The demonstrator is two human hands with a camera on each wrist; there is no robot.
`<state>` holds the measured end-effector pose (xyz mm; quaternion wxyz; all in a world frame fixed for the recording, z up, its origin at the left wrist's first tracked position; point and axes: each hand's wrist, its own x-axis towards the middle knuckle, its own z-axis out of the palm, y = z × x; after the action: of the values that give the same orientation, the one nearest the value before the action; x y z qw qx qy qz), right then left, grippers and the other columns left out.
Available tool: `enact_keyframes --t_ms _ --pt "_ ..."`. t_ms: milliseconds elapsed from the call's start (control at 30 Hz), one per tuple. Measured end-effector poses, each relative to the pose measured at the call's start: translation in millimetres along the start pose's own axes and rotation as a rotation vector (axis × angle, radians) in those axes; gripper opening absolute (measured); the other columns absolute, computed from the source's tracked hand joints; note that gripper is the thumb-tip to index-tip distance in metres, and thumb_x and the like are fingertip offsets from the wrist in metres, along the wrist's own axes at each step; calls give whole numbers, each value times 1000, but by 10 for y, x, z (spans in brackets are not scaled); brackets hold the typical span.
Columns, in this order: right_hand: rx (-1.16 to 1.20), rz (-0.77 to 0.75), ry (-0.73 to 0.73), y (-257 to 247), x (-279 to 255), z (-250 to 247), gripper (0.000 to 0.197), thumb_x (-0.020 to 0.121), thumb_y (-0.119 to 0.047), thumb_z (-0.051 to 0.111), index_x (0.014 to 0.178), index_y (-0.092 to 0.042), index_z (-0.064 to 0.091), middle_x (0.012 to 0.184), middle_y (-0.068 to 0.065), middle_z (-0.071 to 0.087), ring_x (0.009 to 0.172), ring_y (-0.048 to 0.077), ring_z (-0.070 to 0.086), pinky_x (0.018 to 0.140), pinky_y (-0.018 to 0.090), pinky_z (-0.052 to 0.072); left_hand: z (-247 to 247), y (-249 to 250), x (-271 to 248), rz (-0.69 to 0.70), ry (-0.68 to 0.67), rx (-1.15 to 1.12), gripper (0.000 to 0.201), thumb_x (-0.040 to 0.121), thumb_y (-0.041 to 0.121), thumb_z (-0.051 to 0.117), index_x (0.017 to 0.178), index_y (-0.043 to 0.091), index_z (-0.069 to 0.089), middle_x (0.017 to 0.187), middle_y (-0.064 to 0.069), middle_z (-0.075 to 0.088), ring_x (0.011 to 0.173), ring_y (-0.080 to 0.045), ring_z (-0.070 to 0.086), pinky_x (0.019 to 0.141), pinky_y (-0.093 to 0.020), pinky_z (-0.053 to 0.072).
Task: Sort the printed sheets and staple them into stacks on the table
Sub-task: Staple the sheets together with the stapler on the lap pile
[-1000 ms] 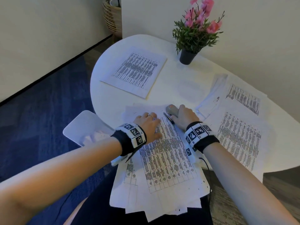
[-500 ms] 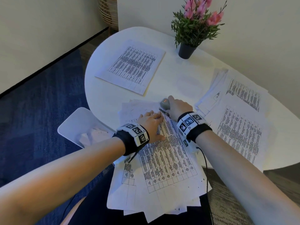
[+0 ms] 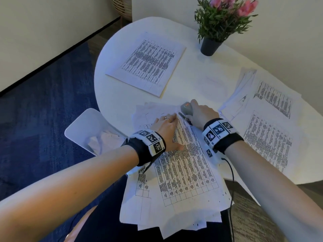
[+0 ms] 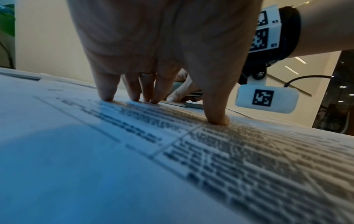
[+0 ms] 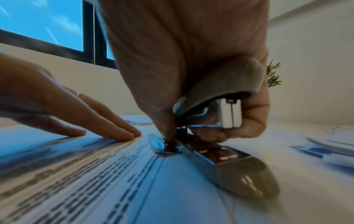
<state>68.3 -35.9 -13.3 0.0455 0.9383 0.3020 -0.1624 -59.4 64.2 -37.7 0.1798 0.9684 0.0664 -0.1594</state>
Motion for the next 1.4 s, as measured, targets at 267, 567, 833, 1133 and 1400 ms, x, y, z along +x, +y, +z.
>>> enact_keyframes --t_ms 267,567,833,1133,1400 --pt "-1 99 70 -173 -18 49 31 96 -21 50 121 -5 39 112 16 61 100 35 59 71 36 35 7 2 -13 -1 -9 47 108 75 69 58 152 13 8 160 -2 3 145 -26 13 118 -46 17" --pt "-96 8 104 -188 75 -15 35 95 -21 51 124 -7 38 116 15 58 100 36 59 71 39 40 12 -11 -4 6 -18 16 108 75 67 60 152 13 7 160 -2 1 146 -24 7 118 -47 16" --pt "40 169 72 -295 114 32 35 95 -20 51 123 -1 41 119 18 58 109 35 56 78 38 41 -23 2 -15 -4 -18 4 107 76 64 62 152 12 7 160 -3 1 146 -25 7 118 -47 13" --pt "-84 22 115 -256 187 -26 32 94 -19 52 120 -6 39 115 16 59 100 36 58 70 37 37 -33 23 -26 1 -10 7 107 76 64 62 152 11 9 160 -4 3 146 -25 8 118 -49 12" --pt "9 88 113 -319 187 -7 34 95 -21 52 121 -2 41 116 19 59 104 37 57 72 37 38 -49 0 -30 11 -8 27 106 76 66 61 152 11 11 160 -4 5 145 -27 11 117 -49 15"
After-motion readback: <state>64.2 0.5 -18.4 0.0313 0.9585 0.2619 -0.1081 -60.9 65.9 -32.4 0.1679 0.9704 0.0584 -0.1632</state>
